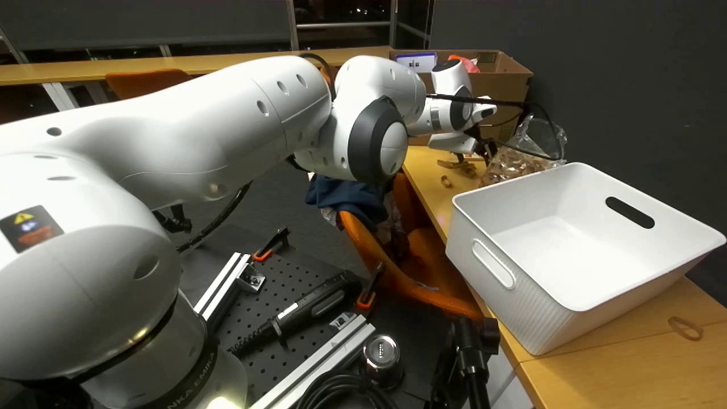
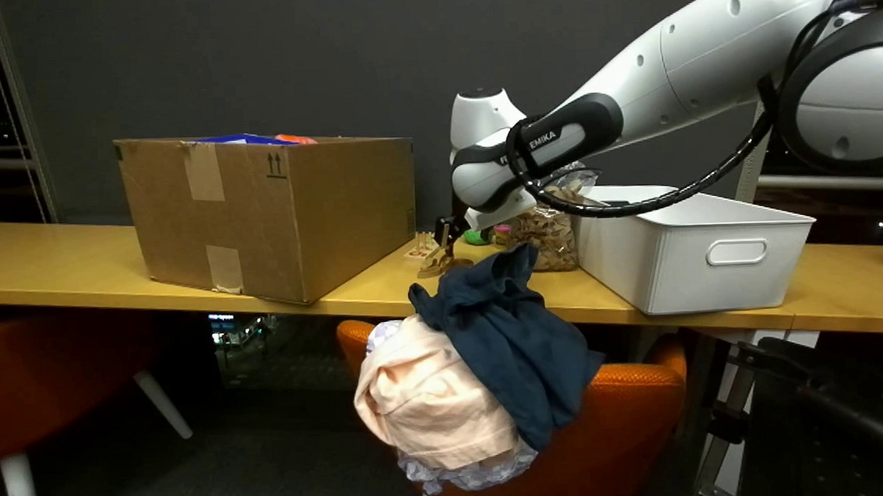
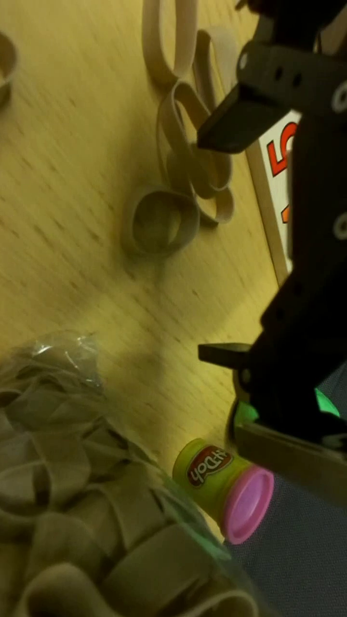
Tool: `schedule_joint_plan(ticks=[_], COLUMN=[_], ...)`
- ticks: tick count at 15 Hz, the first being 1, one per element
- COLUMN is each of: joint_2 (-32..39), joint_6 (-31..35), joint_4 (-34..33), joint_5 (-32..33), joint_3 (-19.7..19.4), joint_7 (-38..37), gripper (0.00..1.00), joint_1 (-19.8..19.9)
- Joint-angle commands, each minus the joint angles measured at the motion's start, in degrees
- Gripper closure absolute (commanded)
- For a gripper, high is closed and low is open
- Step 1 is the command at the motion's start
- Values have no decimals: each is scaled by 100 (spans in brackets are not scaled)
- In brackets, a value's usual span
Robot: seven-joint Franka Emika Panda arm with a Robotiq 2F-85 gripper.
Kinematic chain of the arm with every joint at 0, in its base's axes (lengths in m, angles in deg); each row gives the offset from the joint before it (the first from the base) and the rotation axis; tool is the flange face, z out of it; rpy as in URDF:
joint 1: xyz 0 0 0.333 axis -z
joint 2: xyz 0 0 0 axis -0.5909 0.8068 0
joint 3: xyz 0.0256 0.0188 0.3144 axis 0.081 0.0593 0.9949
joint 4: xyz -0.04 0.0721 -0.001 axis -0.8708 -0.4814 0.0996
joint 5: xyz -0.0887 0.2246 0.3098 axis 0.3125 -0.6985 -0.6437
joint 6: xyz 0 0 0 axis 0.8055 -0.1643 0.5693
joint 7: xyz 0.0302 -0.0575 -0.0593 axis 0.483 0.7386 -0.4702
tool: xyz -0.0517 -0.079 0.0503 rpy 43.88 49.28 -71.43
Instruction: Put the rubber bands inside the packet
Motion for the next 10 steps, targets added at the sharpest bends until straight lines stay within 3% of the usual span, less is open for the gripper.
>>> schedule_joint_plan(ticks=[1,10], joint_2=[0,0], joint_6=[318,653], joint_4=[42,416], joint_5=[0,-52], joint_3=[24,121], joint_7=[21,111], gripper=[0,0], joint_1=[-22,-139])
